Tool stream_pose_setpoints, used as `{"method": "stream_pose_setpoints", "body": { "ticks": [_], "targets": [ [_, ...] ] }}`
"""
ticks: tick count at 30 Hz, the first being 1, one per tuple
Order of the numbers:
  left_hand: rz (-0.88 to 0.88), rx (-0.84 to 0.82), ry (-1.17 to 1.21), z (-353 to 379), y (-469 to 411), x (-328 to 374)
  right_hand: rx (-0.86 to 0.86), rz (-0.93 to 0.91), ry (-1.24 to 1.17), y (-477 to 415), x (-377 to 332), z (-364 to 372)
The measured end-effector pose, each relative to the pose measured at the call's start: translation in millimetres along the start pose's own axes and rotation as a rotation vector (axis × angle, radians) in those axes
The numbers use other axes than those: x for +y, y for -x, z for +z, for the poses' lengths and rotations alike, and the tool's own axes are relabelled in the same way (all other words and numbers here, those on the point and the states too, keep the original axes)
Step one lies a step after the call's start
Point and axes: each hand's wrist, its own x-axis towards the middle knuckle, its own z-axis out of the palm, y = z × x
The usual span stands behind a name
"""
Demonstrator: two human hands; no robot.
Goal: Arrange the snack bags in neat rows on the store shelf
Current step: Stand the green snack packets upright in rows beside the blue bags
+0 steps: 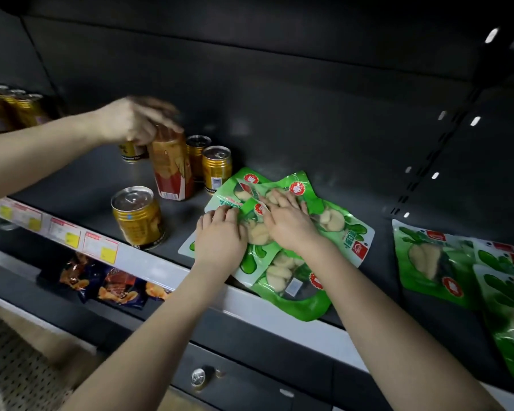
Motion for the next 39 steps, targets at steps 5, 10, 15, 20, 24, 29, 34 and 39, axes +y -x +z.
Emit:
{"method": "stream_pose_setpoints", "body": {
  "ticks": [5,10,15,20,24,29,34,39],
  "targets": [
    [0.010,0.014,-0.003,-1,0,0,0.086,-0.046,0.047,19,1,1],
    [0.031,0.054,0.005,-4,3,0,0.149,-0.088,0.172,48,-7,-12],
    [0.051,0.205,0.235,-15,8,1,0.299,-0.022,-0.024,72,-10,-31],
    [-0.209,0.045,1.055,-46,22,34,0.666,-0.063,-0.259,97,-8,-43],
    [-0.300,-0.331,1.620,-56,33,72,0.608,-0.279,-0.246,109,-22,-37],
    [-0.262,-0.452,1.933,-61,40,65,0.412,-0.454,0.004,116,-4,-22],
    [-0.217,-0.580,1.946,-65,45,67,0.291,-0.442,0.012,131,19,-26],
    [-0.272,-0.602,1.972,-65,43,78,0.529,-0.255,-0.319,135,35,-44]
  ]
}}
